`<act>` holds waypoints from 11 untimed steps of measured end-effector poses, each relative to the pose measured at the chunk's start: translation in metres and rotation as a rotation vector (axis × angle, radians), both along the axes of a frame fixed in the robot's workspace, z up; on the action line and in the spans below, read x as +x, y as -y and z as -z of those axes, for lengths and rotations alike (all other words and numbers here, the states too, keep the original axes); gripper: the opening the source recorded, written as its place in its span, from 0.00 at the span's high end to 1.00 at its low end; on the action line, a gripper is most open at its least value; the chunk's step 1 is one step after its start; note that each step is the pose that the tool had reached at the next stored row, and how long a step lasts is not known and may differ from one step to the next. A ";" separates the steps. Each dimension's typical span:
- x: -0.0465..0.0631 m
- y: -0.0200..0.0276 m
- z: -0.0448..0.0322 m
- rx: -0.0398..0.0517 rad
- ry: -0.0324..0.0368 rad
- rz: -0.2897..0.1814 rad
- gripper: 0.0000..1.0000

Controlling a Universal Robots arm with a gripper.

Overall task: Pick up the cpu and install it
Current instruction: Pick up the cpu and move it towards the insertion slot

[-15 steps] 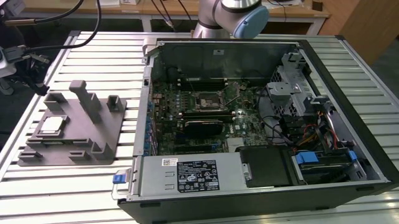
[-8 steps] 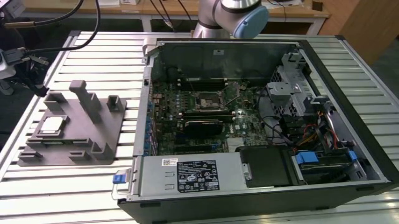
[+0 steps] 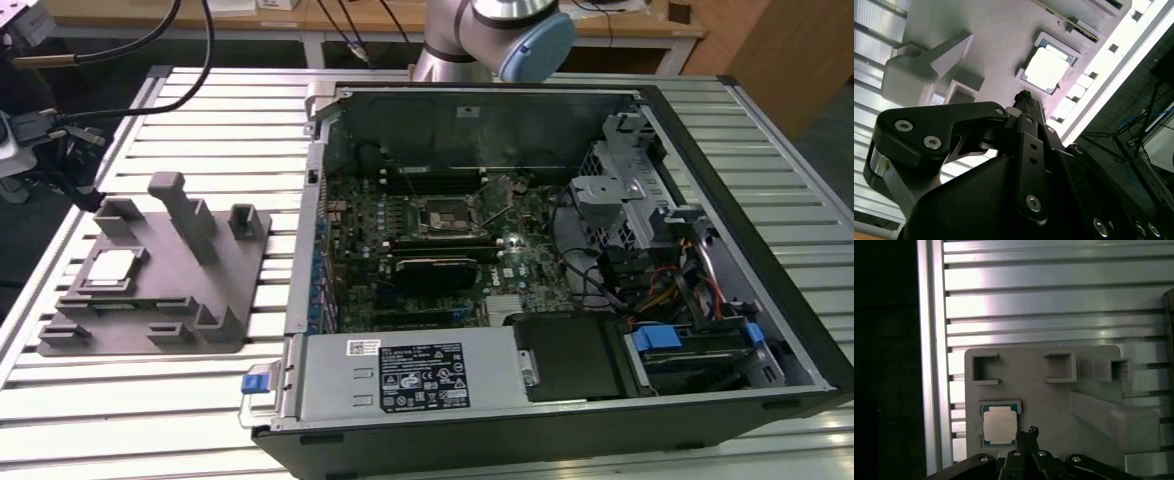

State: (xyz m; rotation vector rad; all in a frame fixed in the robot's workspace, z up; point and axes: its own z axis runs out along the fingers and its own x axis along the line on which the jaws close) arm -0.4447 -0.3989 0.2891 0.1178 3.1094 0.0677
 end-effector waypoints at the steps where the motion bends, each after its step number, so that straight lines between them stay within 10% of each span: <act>1: 0.000 0.0000 0.0009 0.0000 0.0000 0.000 0.89; 11: -0.002 0.0000 0.0106 0.0000 0.0000 0.000 0.89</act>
